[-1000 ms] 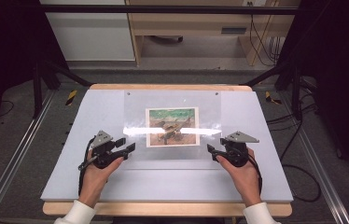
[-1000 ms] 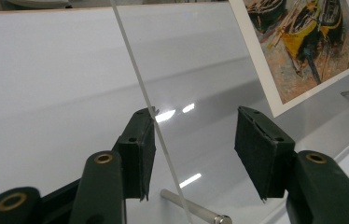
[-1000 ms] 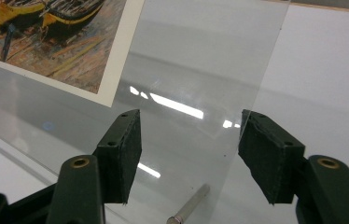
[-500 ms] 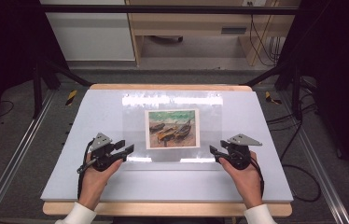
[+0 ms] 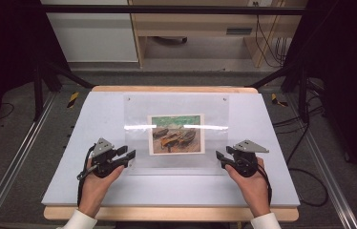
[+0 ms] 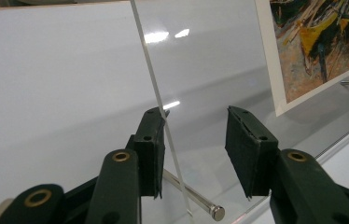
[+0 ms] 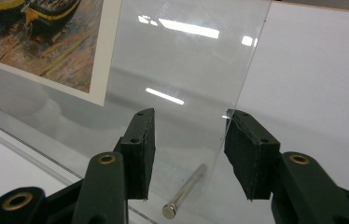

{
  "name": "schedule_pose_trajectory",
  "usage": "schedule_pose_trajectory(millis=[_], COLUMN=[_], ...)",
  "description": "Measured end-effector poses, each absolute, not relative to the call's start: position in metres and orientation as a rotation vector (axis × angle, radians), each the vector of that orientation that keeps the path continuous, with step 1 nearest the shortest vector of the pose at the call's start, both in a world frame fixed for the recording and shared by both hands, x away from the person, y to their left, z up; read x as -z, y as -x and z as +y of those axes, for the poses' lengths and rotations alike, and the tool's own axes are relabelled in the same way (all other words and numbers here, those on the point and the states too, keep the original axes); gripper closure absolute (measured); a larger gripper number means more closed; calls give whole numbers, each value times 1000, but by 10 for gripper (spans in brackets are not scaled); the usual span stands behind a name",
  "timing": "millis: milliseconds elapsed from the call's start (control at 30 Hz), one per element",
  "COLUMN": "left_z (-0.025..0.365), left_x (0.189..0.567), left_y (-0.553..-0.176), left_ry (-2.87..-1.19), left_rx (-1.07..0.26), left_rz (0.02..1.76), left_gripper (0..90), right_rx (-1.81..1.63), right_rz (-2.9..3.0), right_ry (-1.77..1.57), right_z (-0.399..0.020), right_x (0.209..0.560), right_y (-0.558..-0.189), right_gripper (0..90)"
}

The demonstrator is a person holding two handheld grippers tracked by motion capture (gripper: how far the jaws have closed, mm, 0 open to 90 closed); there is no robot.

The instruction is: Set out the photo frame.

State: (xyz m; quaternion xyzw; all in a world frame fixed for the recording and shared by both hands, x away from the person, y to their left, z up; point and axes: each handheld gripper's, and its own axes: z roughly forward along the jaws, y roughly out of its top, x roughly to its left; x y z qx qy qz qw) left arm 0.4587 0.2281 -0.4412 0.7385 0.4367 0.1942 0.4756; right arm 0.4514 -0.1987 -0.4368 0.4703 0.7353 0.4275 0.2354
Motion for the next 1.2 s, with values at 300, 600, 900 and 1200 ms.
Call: schedule_pose_trajectory(millis=[300,600,900,1200], left_z=[229,229,230,230], left_x=[441,442,442,441], left_y=[-454,-451,-448,-445], left_ry=[-1818,-1830,-1839,-1846], left_rx=[-483,-484,-487,-490], left_rz=[1064,1060,1054,1053], left_gripper=[599,618,636,648], right_rx=[-1160,-1149,-1141,-1129], right_rz=[2017,2020,2027,2036], right_ry=[-1285,-1278,-1277,-1267], right_z=[-199,-200,-201,-202], right_x=[437,438,439,439], right_y=[-446,-442,-439,-434], right_gripper=[570,597,629,649])
